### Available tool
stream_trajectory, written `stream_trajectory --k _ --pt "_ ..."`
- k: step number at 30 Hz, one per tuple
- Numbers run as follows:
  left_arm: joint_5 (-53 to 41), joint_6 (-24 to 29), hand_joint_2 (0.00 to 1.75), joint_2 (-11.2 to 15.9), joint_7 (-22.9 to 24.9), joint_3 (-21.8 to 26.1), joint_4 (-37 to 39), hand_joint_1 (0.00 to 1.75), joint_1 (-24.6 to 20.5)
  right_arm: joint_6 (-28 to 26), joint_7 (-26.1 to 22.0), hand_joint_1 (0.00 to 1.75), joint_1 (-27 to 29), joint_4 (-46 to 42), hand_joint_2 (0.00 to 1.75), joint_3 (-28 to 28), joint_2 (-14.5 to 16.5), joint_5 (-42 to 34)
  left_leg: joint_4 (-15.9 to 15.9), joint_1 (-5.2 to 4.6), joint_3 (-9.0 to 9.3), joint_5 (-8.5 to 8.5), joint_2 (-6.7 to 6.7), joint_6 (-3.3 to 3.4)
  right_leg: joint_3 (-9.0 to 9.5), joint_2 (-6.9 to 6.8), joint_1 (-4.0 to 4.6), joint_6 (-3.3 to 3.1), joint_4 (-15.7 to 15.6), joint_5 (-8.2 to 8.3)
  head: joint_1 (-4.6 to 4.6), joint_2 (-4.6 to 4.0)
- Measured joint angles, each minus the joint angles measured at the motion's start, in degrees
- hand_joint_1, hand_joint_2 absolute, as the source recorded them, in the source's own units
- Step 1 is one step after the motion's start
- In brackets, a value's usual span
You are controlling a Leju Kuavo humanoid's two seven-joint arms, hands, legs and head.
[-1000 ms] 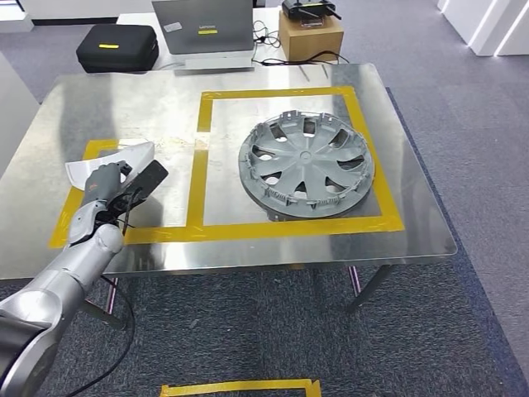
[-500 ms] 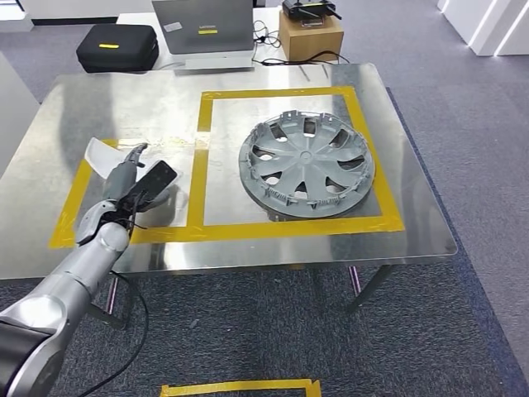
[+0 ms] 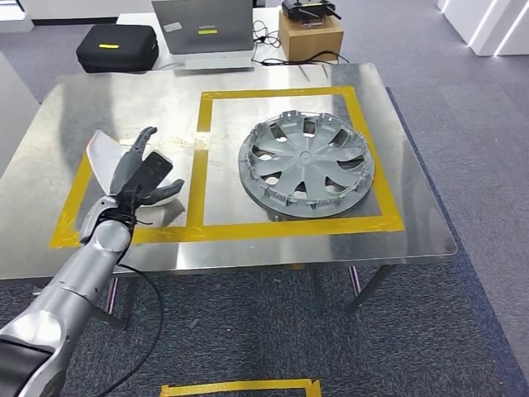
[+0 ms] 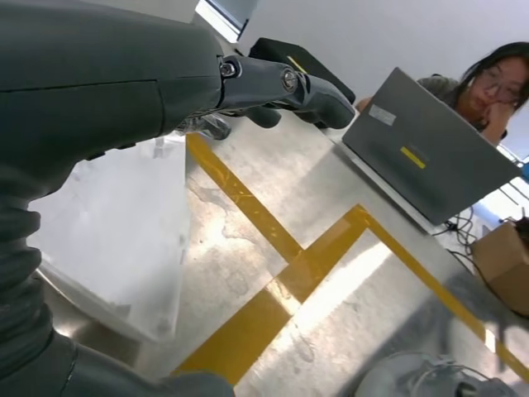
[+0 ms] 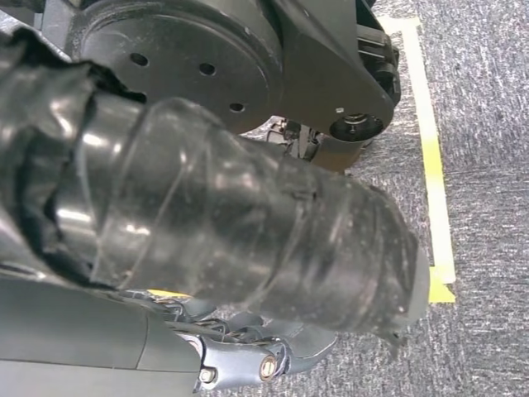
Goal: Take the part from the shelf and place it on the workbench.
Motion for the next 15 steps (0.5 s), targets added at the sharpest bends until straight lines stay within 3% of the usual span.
stream_trajectory --k 9,15 --pt "3.5 0.4 1.75 0.3 -2.2 0.0 -6.7 0.00 2.2 -0.1 -0.2 0.00 0.2 0.0 0.00 -1.1 0.0 -0.1 0.0 -0.01 -0.01 -0.01 0.00 0.01 0.00 -0.01 -0.01 0.00 0.0 0.00 -0.01 0.00" --pt "13.0 -0.2 1.75 1.9 -7.5 0.6 -17.7 0.00 7.7 -0.6 -0.2 0.00 0.7 0.0 0.00 -2.2 0.0 -0.6 0.0 -0.01 -0.03 -0.10 0.00 0.02 0.01 -0.02 -0.01 -0.07 0.0 -0.09 -0.01 0.00"
